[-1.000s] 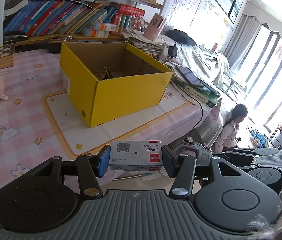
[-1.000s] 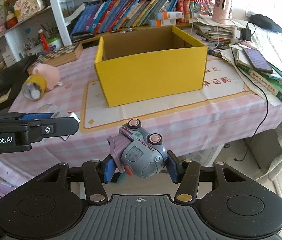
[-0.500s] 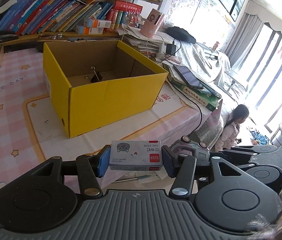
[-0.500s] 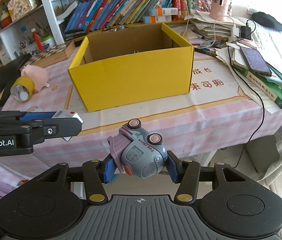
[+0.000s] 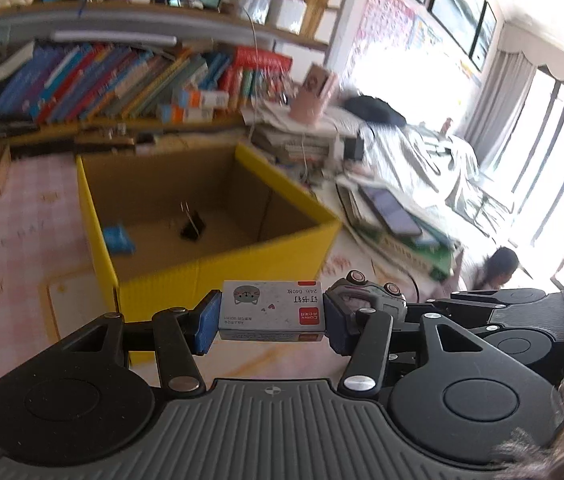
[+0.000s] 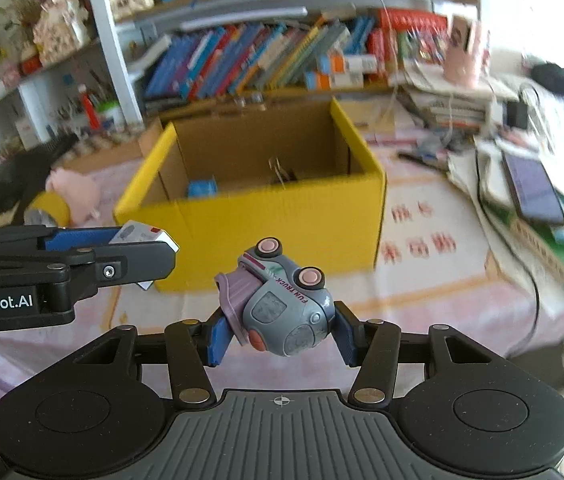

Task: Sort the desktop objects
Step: 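Lower both tools with white box and toy car into the yellow box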

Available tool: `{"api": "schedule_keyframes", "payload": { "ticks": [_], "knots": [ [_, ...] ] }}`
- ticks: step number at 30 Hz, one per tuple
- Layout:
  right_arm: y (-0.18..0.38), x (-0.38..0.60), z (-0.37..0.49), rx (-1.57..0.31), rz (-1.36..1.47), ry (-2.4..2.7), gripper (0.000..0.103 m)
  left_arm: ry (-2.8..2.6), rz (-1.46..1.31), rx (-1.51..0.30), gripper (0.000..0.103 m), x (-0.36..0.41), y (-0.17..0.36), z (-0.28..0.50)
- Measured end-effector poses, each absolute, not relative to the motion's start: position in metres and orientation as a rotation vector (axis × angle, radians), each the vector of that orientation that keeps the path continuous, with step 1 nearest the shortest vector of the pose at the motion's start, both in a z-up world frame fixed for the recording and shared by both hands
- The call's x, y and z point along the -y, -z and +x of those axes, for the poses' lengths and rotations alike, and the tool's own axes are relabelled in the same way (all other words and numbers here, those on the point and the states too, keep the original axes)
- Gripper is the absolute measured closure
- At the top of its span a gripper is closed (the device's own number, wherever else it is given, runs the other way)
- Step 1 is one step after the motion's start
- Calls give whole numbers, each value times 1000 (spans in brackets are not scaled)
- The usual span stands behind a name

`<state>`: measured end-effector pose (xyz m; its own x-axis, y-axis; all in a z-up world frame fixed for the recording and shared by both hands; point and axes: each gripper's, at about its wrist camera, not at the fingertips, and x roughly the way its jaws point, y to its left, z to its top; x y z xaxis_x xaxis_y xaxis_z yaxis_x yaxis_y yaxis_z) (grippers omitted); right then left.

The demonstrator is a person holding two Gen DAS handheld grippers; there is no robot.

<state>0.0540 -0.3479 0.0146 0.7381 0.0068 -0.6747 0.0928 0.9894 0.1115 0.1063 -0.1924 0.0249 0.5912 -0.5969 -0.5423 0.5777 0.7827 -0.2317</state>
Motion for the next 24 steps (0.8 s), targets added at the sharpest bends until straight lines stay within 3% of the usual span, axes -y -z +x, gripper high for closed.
{"api": "schedule_keyframes", "payload": {
  "ticks": [12, 24],
  "knots": [
    [-44, 361, 120, -609, 24, -89, 51, 535, -27, -518, 52, 194, -57, 154],
    [-17, 356, 206, -703, -276, -236, 51, 526, 94, -628, 52, 227, -37, 230]
  ]
}}
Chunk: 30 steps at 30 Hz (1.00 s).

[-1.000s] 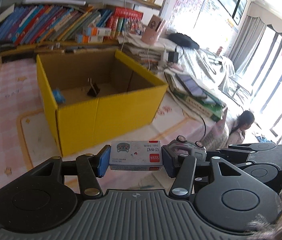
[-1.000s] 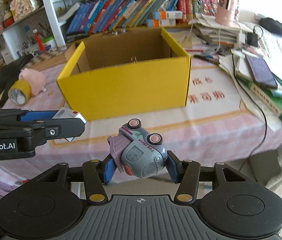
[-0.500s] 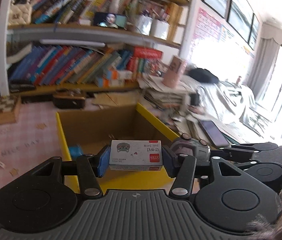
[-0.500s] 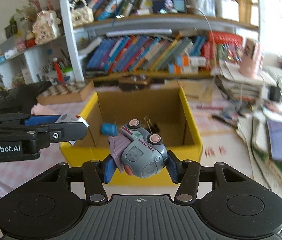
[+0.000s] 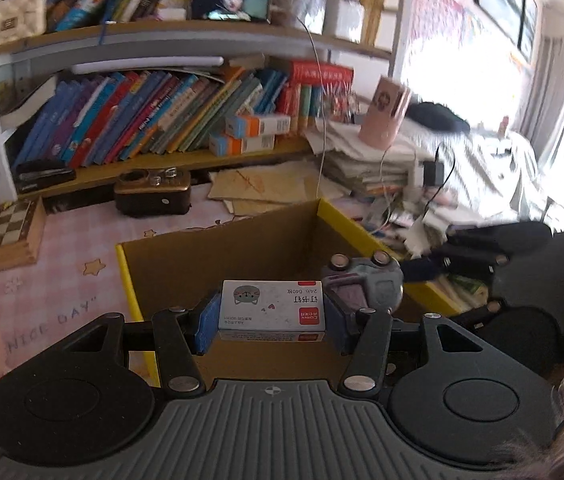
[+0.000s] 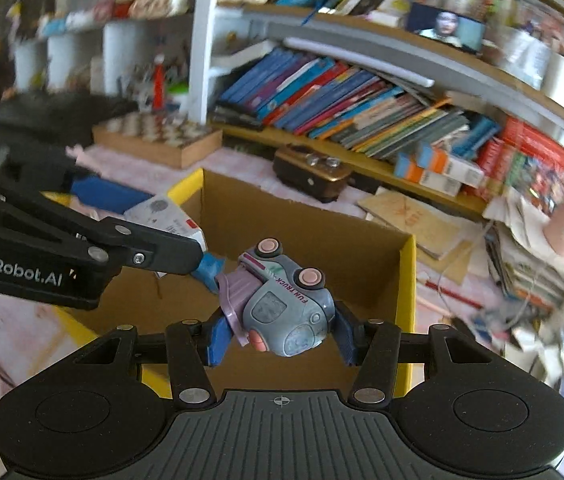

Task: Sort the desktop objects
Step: 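Lower both tools with white box and toy car into the yellow box, then open both tools to drop the white box and toy car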

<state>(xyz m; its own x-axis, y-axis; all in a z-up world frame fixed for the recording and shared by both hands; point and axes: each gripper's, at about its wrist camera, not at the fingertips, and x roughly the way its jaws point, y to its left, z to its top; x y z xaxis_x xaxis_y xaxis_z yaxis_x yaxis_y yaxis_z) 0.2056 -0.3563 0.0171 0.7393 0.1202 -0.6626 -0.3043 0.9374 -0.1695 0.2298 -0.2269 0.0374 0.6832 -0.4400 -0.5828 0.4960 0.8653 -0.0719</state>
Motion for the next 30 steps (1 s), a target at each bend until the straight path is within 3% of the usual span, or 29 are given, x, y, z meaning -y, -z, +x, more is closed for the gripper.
{"api": "schedule_keyframes", "payload": {
  "ticks": [20, 27, 30],
  "knots": [
    [52, 337, 276, -1051, -623, -480, 51, 512, 348, -888, 52, 267, 21, 288],
    [52, 336, 269, -1035, -629, -489, 51, 516, 356, -878, 51, 268, 21, 284],
    [48, 337, 267, -1005, -617, -478, 46, 518, 343, -855, 49, 265, 16, 282]
  ]
}}
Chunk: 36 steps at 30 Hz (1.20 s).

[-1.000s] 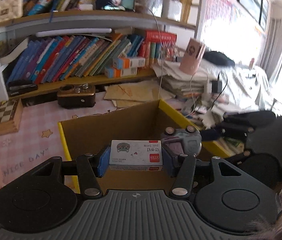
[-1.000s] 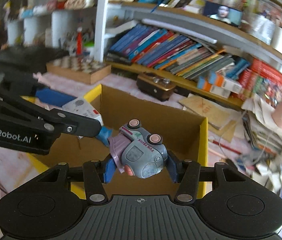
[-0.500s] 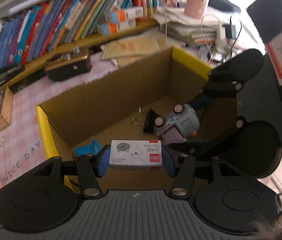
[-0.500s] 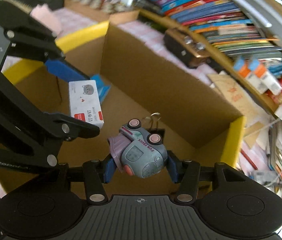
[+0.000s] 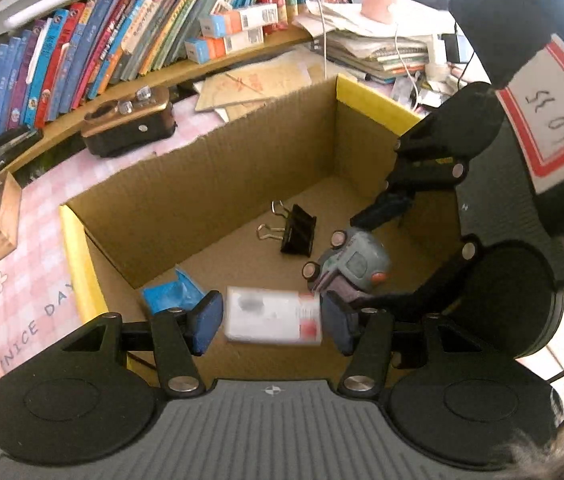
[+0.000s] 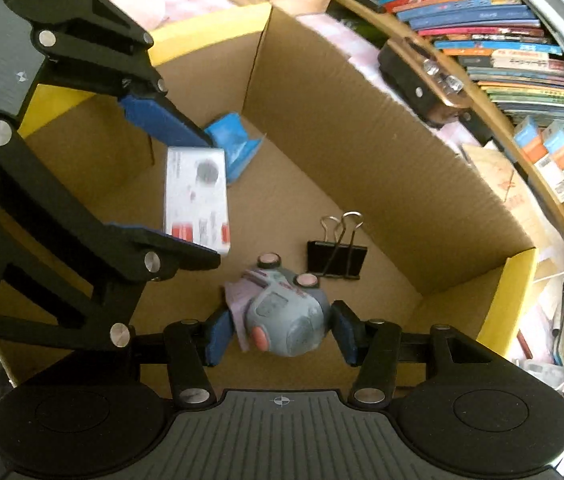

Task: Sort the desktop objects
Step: 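Open both tools to drop the white box and toy car, then lift both open tools out of the yellow box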

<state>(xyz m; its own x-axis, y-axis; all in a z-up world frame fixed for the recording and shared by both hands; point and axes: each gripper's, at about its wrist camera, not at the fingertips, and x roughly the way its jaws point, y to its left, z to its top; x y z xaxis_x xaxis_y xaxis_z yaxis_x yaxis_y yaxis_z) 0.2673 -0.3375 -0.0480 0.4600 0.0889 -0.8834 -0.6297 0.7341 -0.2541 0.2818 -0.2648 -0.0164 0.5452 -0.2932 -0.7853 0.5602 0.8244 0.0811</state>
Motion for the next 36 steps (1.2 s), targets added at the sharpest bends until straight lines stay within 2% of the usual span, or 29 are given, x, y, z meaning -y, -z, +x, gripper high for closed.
{"api": "schedule_keyframes", "payload": {
  "ticks": [2, 10, 15, 20, 24, 36],
  "knots": [
    [42, 337, 268, -973, -629, -467, 38, 507, 330, -830, 38, 262, 10, 278],
    [-9, 354, 235, -793, -536, -399, 38, 473, 268, -683, 20, 242, -31, 251],
    [-39, 362, 205, -631, -419, -349, 38, 433, 173, -553, 19, 223, -60, 227],
    [-63, 360, 169, -476, -362, -280, 38, 362, 124, -444, 13, 206, -78, 199],
    [-69, 361, 147, -402, -296, -203, 38, 326, 106, -388, 11, 194, -84, 178],
    [-61, 362, 101, -431, -87, 12, 38, 291, 39, -354, 4, 150, -83, 133]
  ]
}}
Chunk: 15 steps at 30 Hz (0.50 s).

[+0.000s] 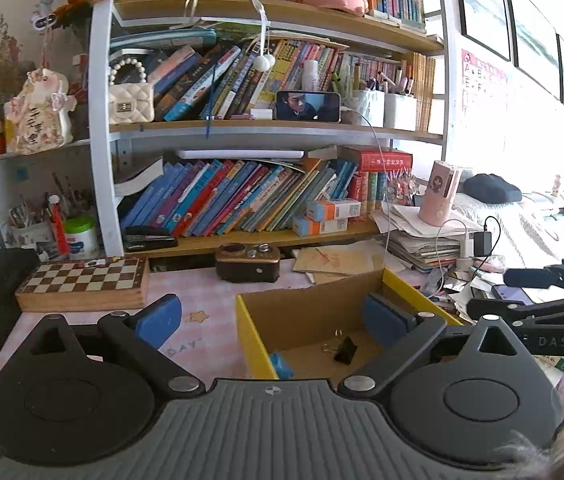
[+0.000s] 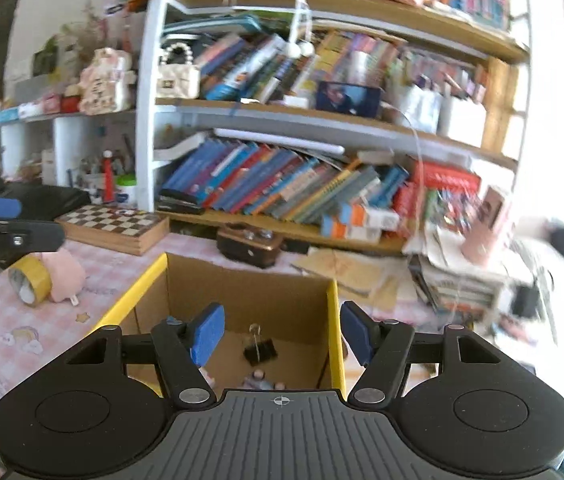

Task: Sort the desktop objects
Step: 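Lift both open tools out of the yellow box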

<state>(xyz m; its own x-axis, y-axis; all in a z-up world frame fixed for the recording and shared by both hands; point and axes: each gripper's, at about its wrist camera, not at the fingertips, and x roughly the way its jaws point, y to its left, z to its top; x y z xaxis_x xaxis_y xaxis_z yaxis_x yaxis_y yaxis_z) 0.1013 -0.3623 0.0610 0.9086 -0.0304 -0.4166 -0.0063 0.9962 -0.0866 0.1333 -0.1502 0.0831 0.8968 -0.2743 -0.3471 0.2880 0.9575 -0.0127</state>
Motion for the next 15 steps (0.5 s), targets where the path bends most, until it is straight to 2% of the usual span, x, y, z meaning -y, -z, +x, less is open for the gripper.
{"api": "schedule_keyframes", "payload": {
  "ticks": [15],
  "knots": [
    [-34, 316, 38, -435, 47, 186, 37, 295, 39, -420, 0, 98, -47, 84]
  ]
}}
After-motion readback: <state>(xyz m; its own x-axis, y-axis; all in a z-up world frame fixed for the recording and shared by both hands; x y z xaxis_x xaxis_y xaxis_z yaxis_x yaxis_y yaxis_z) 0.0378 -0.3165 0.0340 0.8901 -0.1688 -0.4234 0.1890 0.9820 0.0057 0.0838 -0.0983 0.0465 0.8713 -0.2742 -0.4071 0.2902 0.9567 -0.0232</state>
